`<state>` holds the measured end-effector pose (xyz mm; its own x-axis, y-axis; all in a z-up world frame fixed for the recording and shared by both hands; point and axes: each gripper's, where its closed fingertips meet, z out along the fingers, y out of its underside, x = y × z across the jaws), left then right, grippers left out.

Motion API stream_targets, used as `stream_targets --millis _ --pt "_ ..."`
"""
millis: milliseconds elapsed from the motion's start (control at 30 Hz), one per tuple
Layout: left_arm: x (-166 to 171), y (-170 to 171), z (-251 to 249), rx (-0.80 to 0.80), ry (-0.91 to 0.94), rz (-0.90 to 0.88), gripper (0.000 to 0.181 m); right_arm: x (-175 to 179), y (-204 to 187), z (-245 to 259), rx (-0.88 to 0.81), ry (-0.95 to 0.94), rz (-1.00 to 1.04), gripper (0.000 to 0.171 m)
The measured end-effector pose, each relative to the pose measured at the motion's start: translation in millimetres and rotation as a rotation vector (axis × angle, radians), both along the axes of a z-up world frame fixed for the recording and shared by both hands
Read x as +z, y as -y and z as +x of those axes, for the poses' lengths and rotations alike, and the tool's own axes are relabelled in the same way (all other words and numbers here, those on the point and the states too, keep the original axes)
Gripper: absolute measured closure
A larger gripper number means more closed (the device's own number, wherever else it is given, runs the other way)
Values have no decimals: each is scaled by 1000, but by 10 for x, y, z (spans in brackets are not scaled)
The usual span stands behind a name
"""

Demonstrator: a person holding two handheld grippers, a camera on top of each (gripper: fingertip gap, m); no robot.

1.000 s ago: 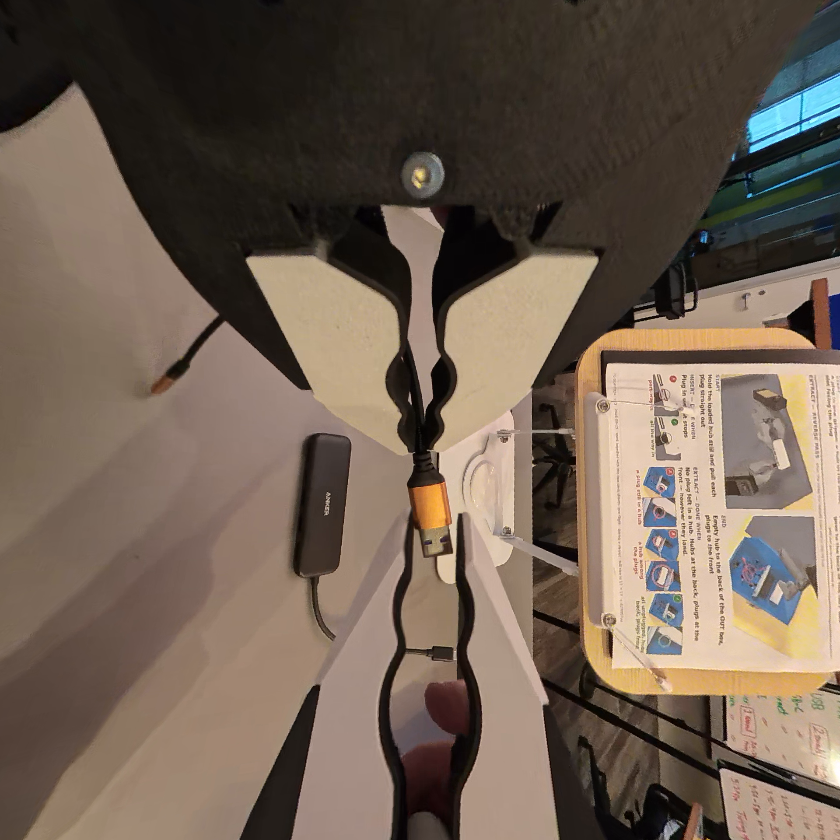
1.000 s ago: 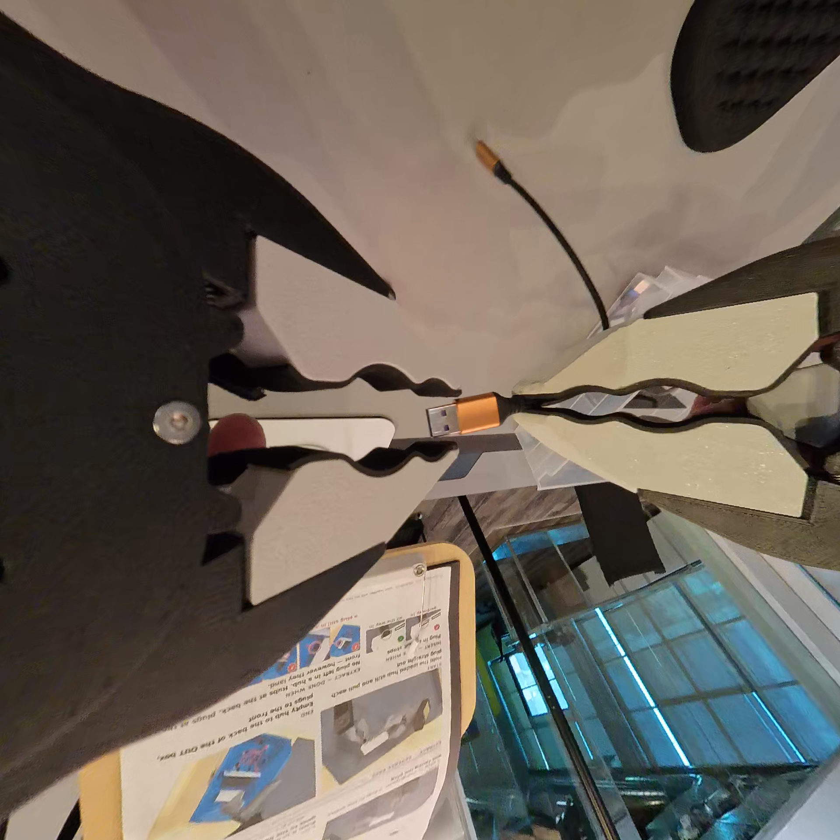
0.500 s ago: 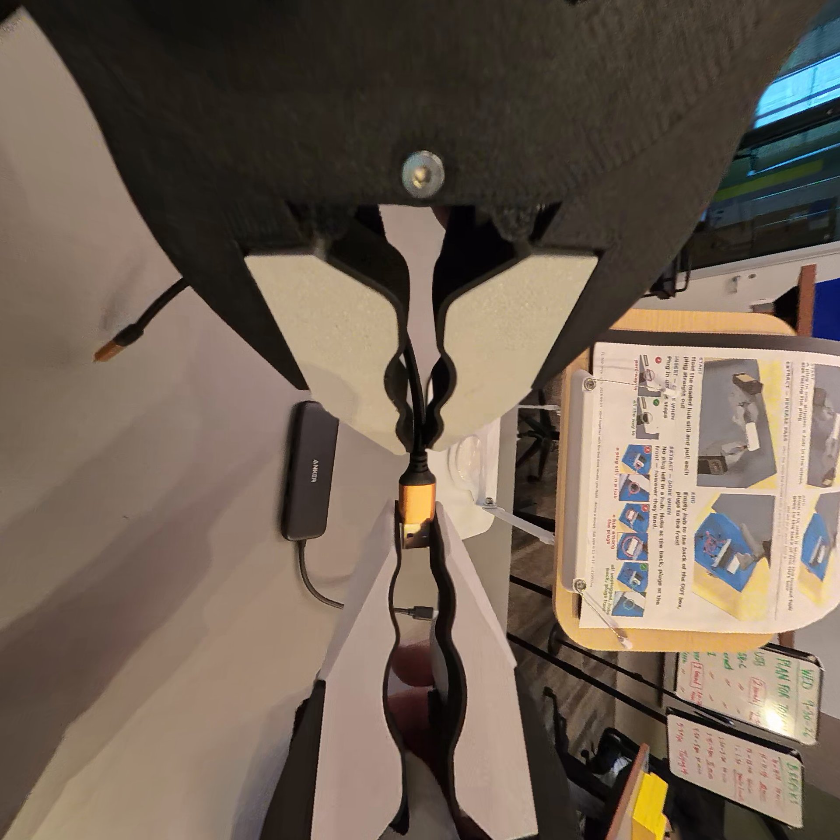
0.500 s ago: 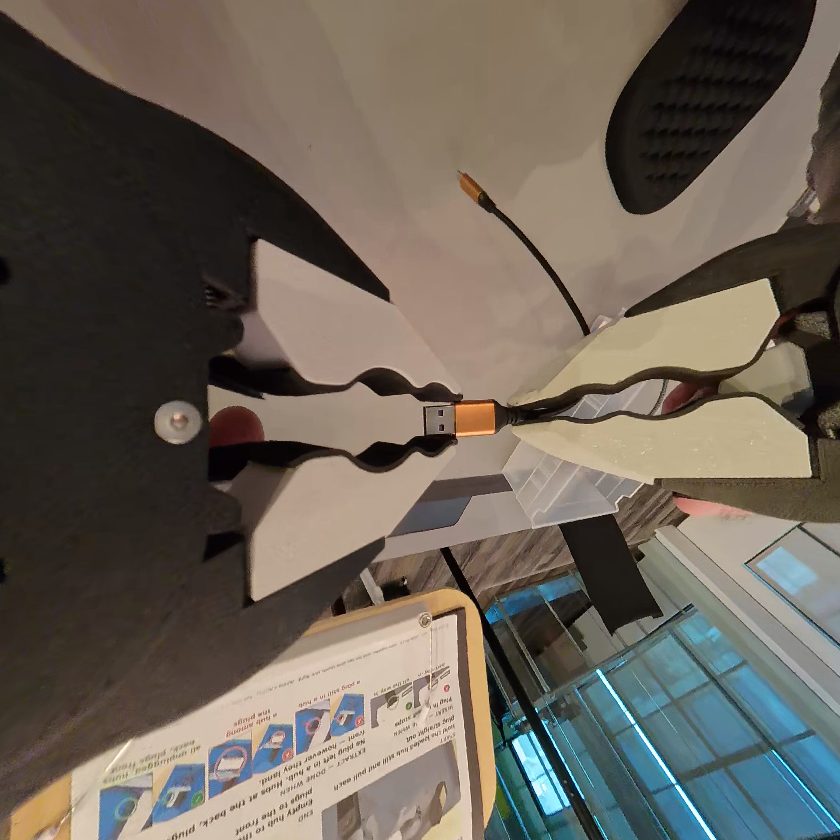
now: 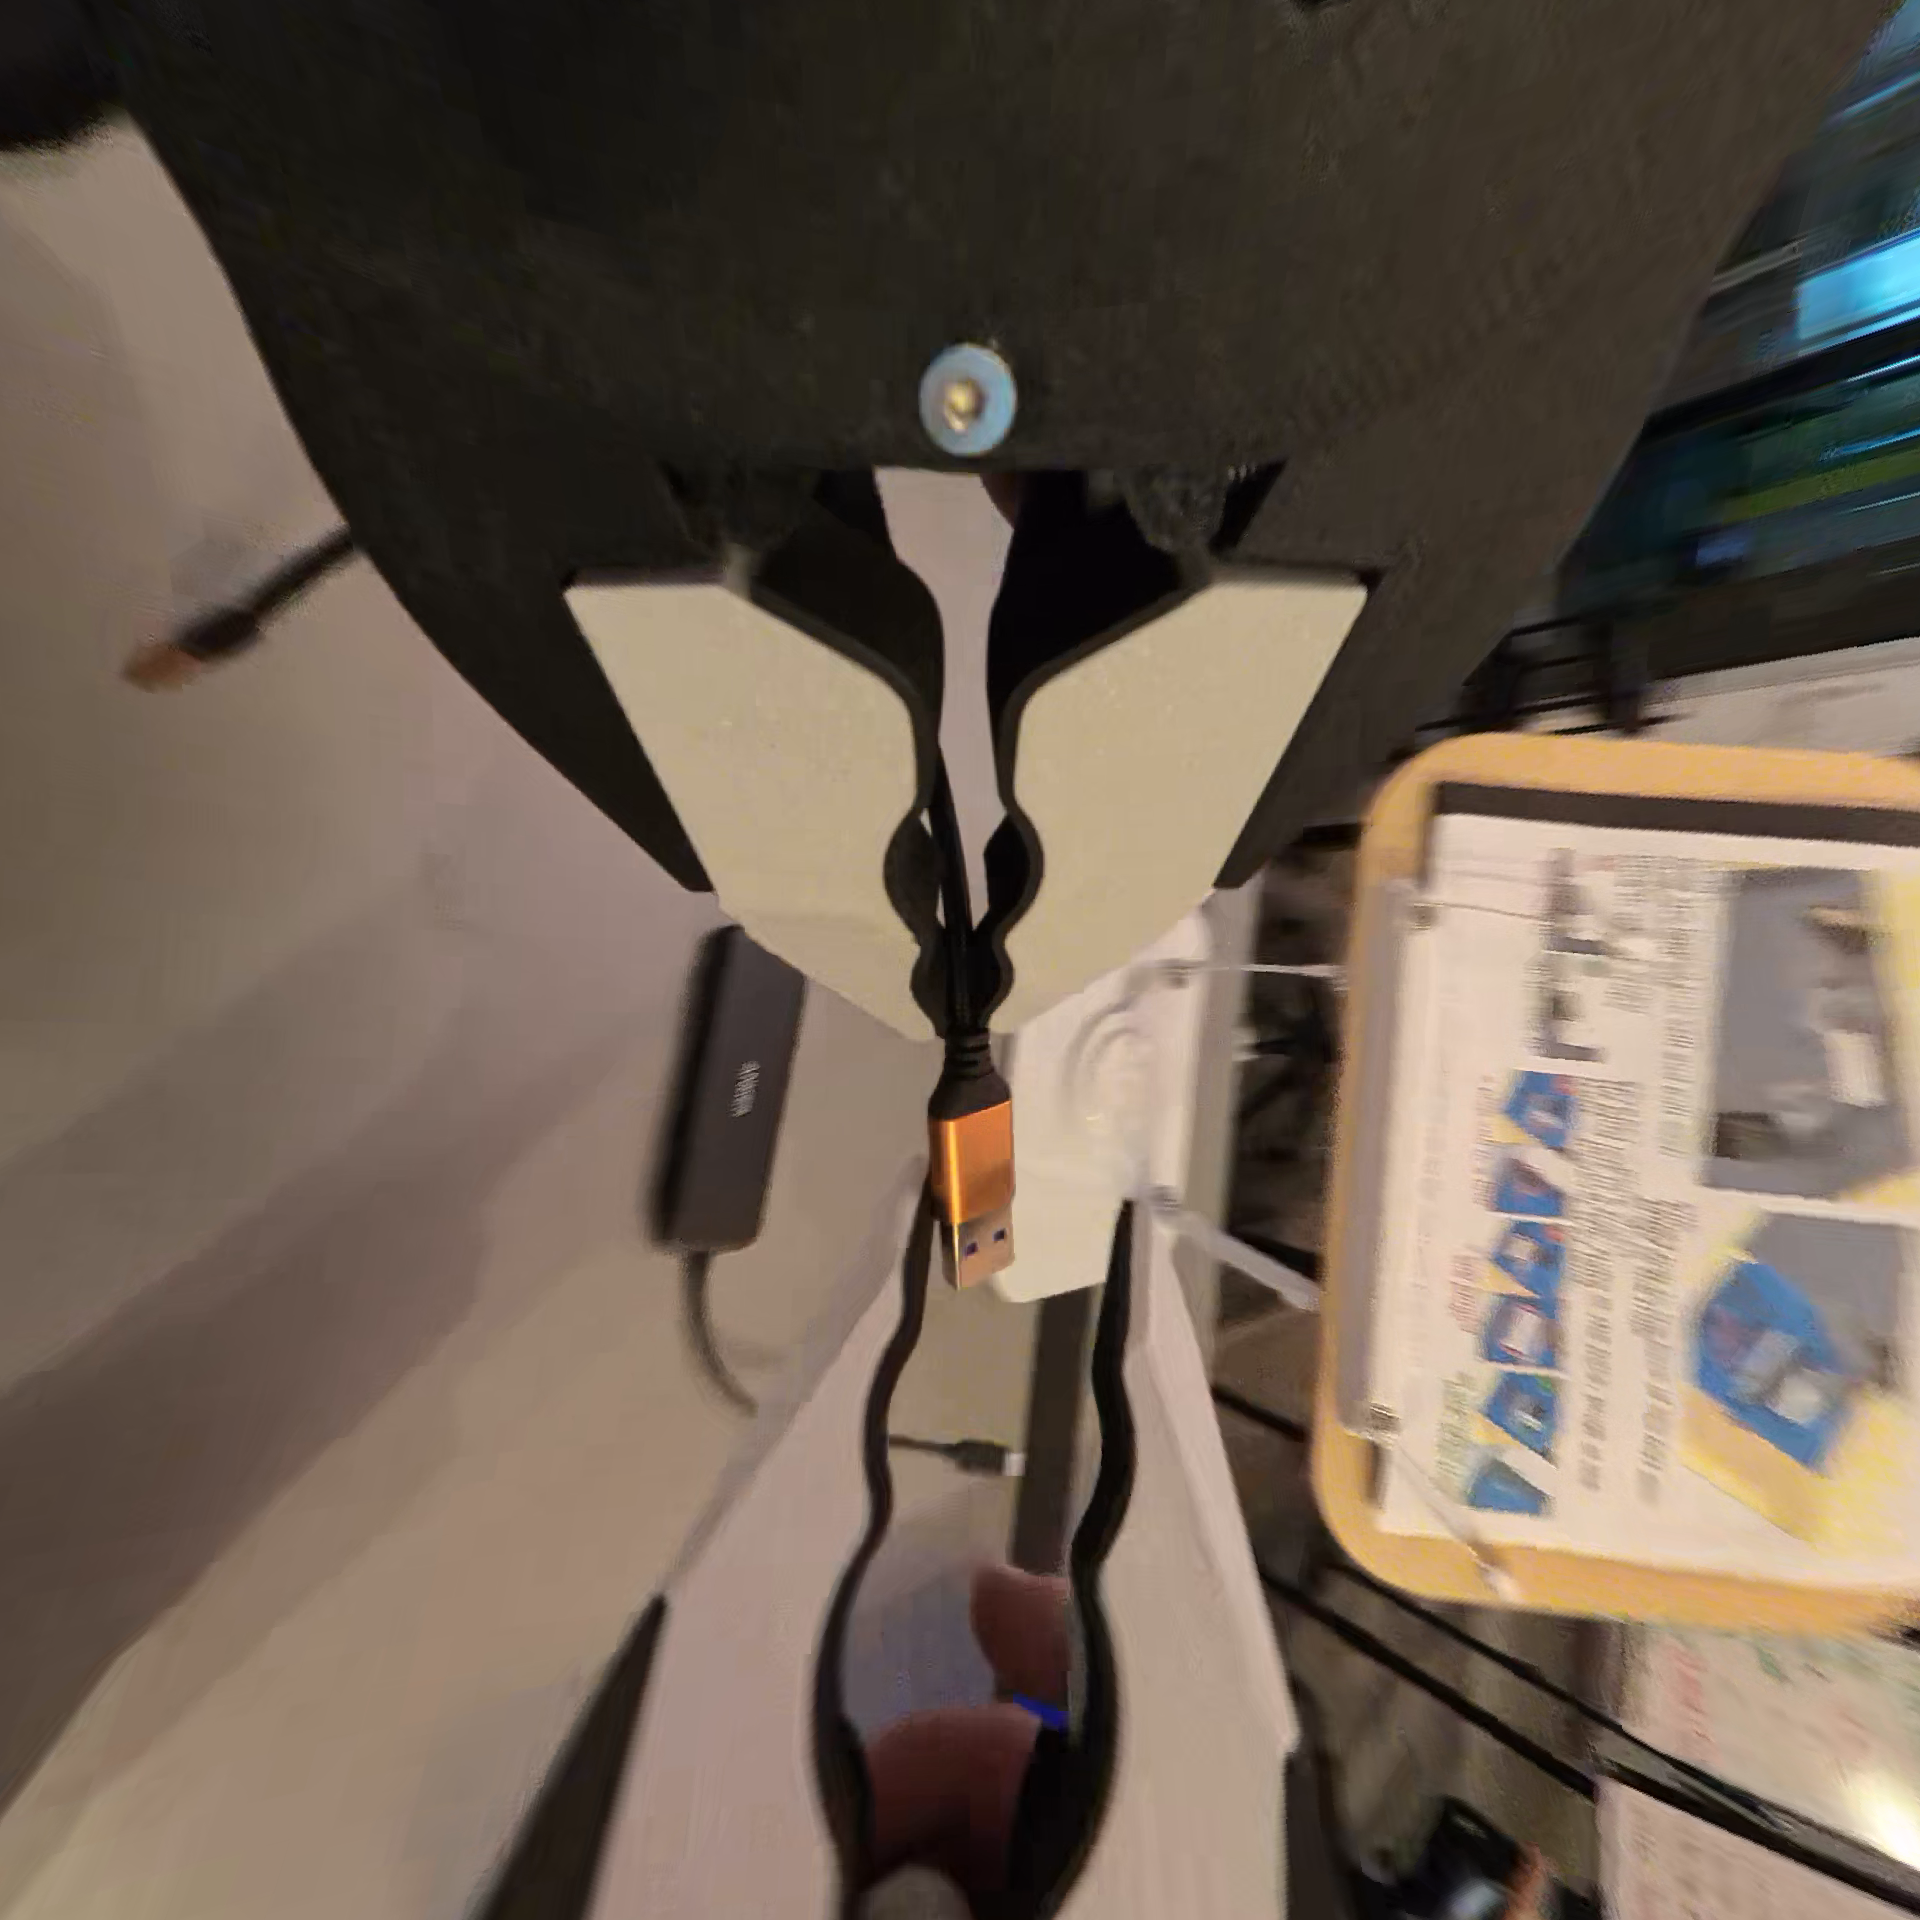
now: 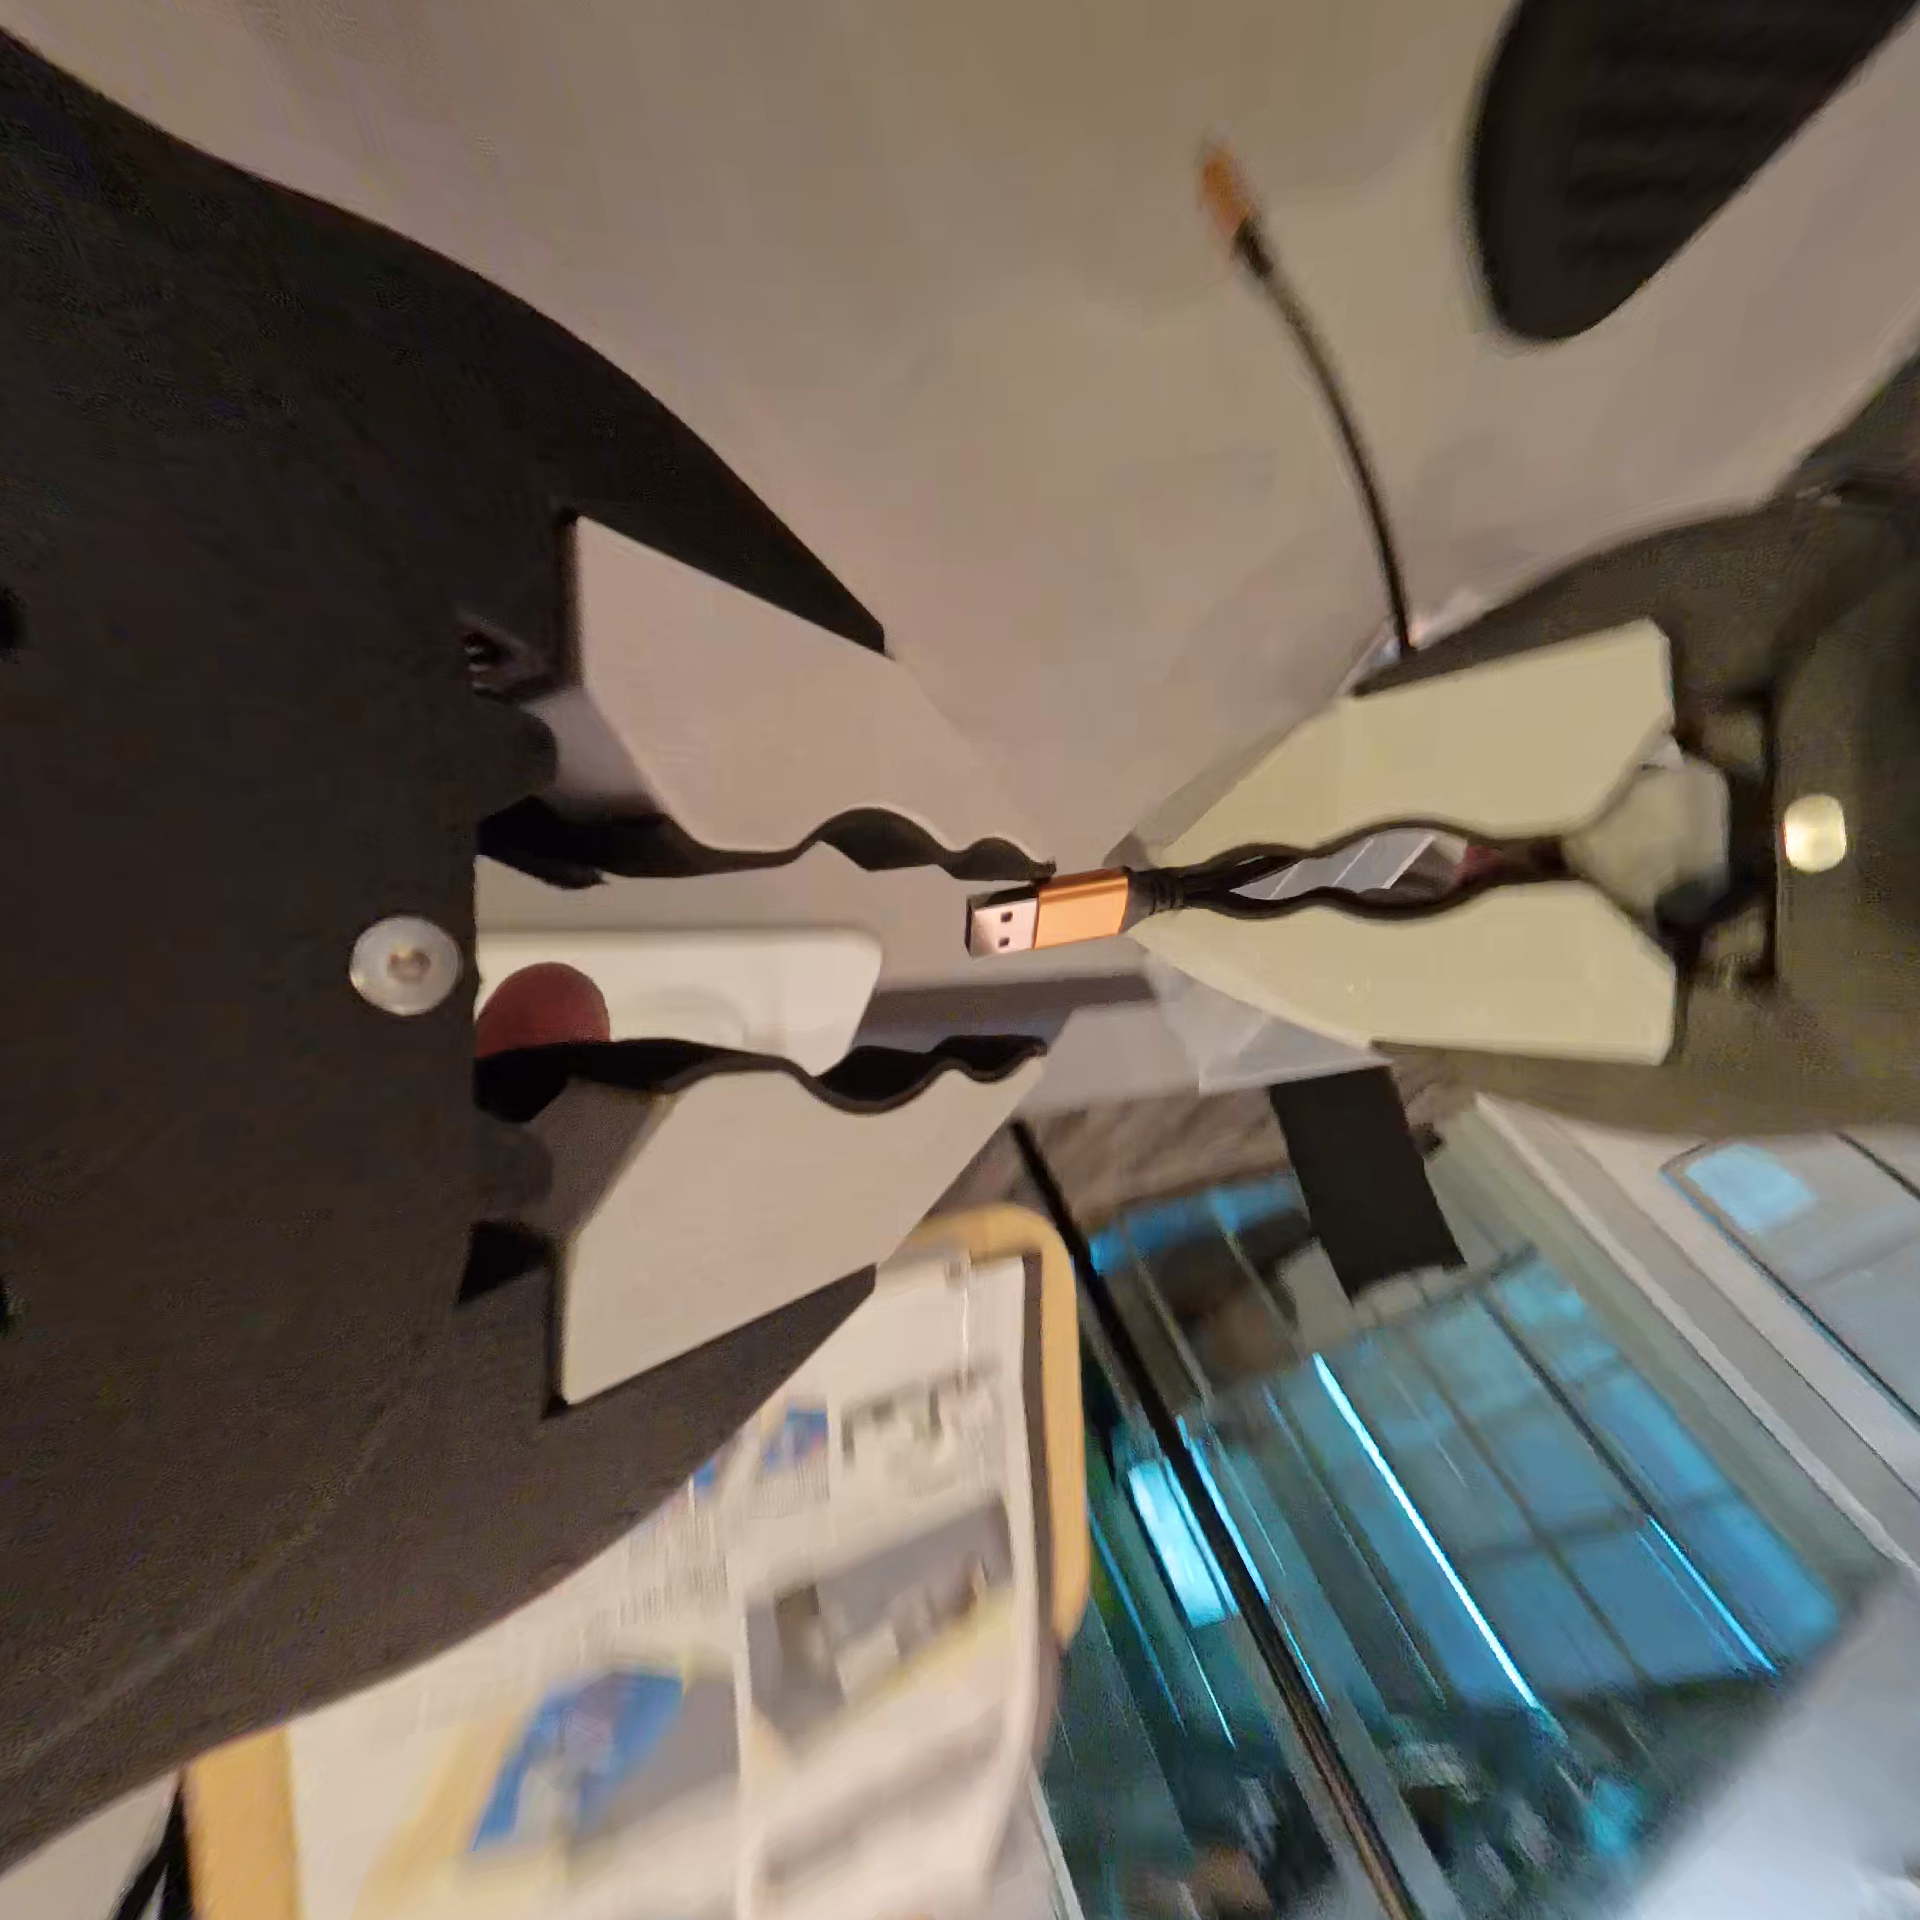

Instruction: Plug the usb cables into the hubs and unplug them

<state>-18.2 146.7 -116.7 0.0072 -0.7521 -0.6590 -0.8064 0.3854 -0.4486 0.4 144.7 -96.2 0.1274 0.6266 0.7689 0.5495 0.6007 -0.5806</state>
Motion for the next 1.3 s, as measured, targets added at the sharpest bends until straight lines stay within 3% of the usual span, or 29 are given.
stream_targets --millis 167,200,333,433,667,800,1033,1300 --pt "43 40 55 -31 179 -374 179 84 -7 -67 -94 172 388 158" --pt "55 53 55 -38 201 -429 179 96 -5 -80 -98 173 409 166" --pt "104 83 49 -78 257 -521 178 97 11 -96 -85 123 283 168" --pt "80 49 53 -104 212 -335 177 17 31 -74 -51 69 33 167" --pt "72 -10 137 -153 -54 343 149 -149 76 23 51 -99 -596 167" --pt "154 92 252 -247 -91 548 144 -218 236 31 193 -153 -875 167" --pt "21 408 397 -465 -132 521 145 -270 598 165 512 -160 -1152 167" --pt "-137 520 496 -511 -139 471 172 -352 735 233 594 -98 -1204 167"
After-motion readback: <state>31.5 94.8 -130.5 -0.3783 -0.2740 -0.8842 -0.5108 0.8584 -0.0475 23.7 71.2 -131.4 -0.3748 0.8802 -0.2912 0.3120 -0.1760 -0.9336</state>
